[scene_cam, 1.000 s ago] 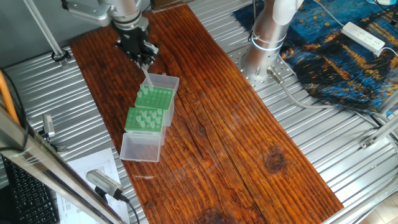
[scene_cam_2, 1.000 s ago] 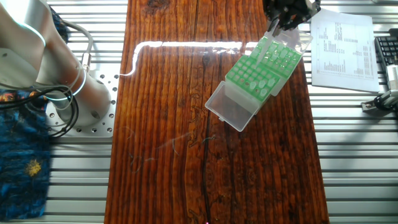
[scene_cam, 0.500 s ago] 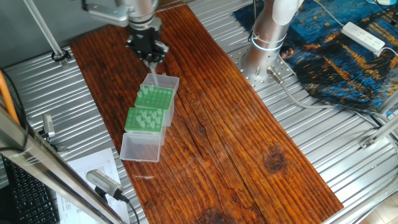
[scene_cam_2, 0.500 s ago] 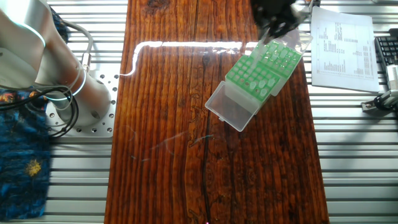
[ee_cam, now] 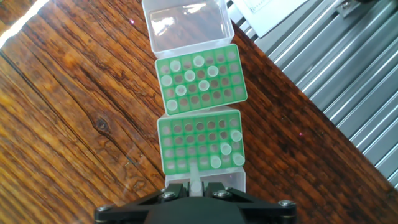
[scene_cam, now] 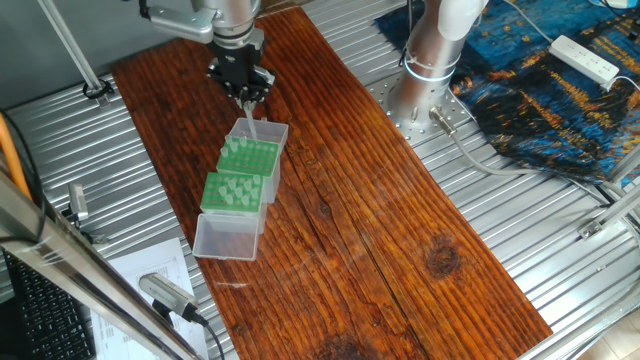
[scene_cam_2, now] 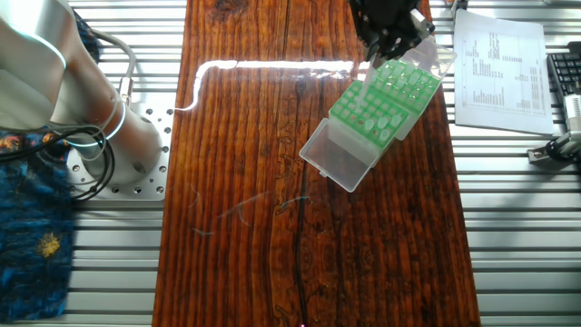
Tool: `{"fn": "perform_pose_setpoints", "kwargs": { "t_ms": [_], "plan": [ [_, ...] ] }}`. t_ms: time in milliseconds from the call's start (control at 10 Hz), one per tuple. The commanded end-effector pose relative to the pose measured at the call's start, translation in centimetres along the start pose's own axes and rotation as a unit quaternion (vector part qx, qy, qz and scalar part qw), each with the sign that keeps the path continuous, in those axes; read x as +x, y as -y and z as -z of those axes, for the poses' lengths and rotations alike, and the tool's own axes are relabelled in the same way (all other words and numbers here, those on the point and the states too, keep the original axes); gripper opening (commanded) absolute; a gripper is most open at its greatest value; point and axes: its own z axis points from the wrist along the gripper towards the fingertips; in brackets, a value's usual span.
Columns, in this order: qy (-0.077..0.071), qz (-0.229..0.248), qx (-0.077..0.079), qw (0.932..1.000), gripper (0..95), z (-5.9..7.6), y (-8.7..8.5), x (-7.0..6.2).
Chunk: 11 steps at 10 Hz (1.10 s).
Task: Transfer all large pipette tips from one holder to another
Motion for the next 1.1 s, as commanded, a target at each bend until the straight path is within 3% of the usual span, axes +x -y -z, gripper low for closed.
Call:
{"fn": "perform_pose_setpoints", "kwargs": {
  "t_ms": [100,400,1100],
  "plan": [
    [0.001,0.004,0.001,1.0000,0.0,-0.24,0.25,-0.02],
    [0.007,0.008,0.000,0.9999,0.0,-0.61,0.60,0.02],
    [0.003,0.020,-0.010,0.9997,0.0,-1.07,0.89,-0.24]
  ]
}}
